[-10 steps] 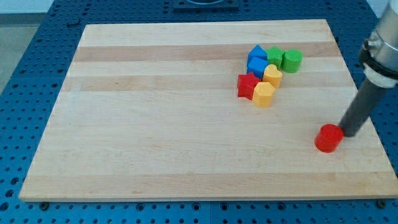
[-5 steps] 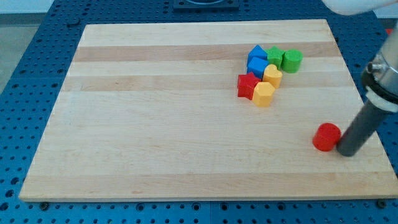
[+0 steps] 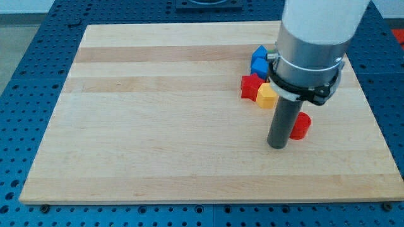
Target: Slide the red circle towards the up
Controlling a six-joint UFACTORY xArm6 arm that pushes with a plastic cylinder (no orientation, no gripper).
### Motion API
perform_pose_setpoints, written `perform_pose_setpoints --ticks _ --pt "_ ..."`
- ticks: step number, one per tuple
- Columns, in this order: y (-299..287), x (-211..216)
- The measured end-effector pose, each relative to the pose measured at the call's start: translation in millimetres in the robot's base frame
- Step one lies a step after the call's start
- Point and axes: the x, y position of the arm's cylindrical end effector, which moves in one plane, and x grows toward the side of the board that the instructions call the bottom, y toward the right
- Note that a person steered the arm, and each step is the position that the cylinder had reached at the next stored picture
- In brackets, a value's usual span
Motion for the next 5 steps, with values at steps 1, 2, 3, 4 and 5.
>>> perform_pose_setpoints --ticks 1,2,3,4,5 --pt "1 15" --pt "2 15" --pt "2 -2" --pt "2 -18" --pt "2 -29"
